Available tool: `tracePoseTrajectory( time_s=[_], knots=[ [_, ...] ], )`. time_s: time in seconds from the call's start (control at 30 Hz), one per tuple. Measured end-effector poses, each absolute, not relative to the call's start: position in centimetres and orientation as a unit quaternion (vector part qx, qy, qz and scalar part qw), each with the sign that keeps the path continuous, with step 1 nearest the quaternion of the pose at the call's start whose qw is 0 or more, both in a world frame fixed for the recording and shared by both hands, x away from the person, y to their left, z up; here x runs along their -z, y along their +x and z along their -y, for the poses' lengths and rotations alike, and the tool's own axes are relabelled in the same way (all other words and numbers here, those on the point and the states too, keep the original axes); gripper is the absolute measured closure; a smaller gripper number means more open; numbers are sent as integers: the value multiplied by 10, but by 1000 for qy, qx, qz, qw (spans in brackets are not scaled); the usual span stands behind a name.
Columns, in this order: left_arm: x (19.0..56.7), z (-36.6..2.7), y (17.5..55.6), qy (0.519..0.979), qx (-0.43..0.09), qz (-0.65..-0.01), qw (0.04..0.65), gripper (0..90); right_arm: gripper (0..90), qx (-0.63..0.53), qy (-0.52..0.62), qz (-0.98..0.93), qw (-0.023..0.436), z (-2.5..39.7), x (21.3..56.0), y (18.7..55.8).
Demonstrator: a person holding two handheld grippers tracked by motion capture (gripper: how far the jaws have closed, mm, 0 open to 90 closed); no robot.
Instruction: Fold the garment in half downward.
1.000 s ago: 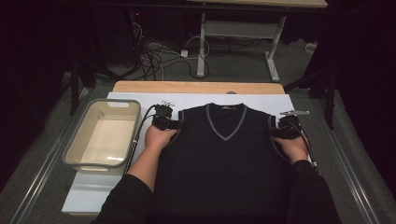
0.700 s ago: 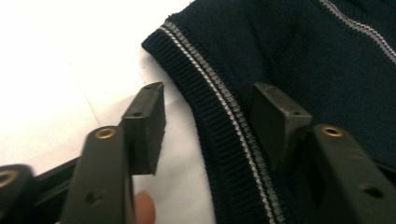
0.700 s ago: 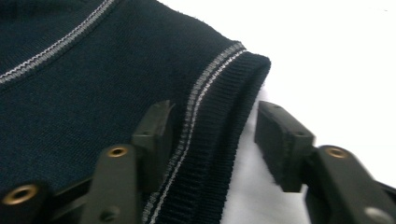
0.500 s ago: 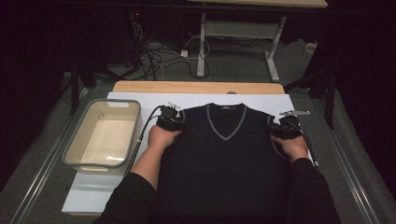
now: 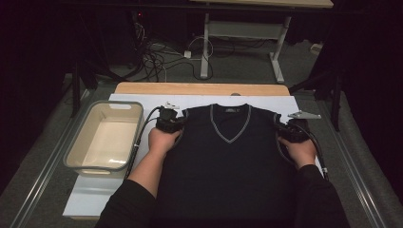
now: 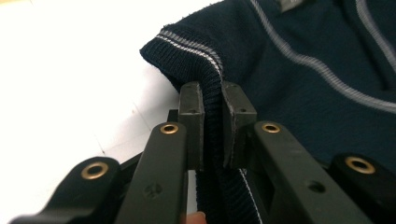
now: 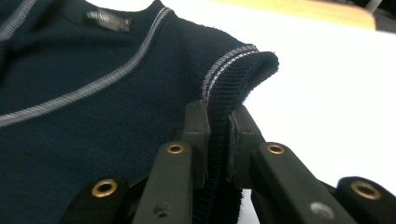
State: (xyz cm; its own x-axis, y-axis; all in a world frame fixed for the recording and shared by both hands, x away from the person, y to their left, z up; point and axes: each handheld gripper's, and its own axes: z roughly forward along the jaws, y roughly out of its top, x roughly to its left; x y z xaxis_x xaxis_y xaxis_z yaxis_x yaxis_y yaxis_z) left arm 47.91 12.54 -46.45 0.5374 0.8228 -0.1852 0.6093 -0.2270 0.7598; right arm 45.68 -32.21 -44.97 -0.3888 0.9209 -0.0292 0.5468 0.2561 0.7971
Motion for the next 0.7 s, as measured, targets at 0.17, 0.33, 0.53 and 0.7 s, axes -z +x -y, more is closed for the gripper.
tracePoseTrajectory(
  time_s=[0.17,0.33,0.53,0.7],
  knots=[
    [449,-129,456,760,-139,-451,447,781,813,-388,471,-743,274,322,432,435],
    [442,-135,430,763,-153,-432,456,781,813,-403,460,-739,284,323,422,406],
    [447,-140,388,775,-151,-394,470,780,812,-414,445,-741,284,326,426,362],
    [458,-143,356,792,-141,-366,468,779,812,-422,444,-743,271,330,440,323]
  ],
)
